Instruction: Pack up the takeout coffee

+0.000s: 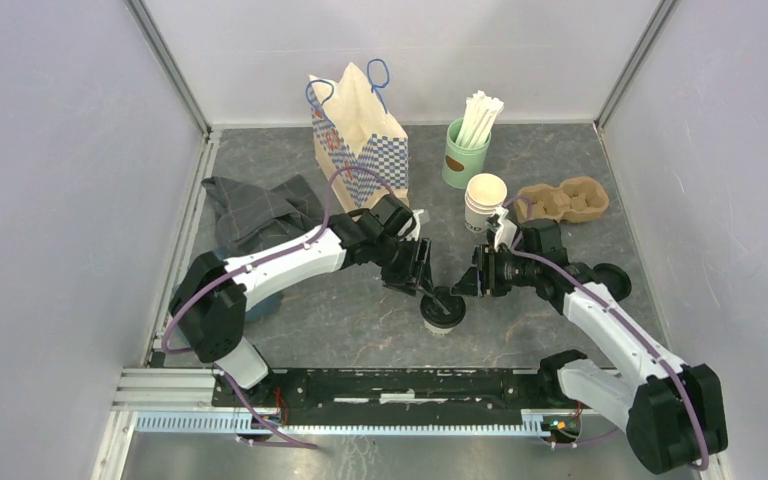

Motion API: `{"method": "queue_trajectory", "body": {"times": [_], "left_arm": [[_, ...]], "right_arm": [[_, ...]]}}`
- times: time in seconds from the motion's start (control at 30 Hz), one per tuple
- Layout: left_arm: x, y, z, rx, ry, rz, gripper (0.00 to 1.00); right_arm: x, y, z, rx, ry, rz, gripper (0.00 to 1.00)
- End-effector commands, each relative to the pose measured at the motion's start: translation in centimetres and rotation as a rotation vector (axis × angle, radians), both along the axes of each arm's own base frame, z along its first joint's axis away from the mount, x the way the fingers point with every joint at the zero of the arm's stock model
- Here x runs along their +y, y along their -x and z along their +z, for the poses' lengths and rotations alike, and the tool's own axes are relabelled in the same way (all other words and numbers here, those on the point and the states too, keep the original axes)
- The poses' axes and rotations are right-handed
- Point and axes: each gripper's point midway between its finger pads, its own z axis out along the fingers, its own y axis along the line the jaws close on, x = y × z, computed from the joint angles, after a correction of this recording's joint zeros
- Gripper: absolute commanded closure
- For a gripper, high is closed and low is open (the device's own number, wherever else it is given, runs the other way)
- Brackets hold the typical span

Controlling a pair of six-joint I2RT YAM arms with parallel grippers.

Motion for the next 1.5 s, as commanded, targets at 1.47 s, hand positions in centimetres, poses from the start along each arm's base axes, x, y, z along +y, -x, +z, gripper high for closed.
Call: {"method": "queue_trajectory", "body": {"times": [1.47], "left_arm": [[0.6, 0.0, 0.6, -0.07, -0.042, -0.023, 0.51]], "right_arm": [[-2.0, 1.2, 3.0, -0.07, 0.115, 0.014, 0.35]]}}
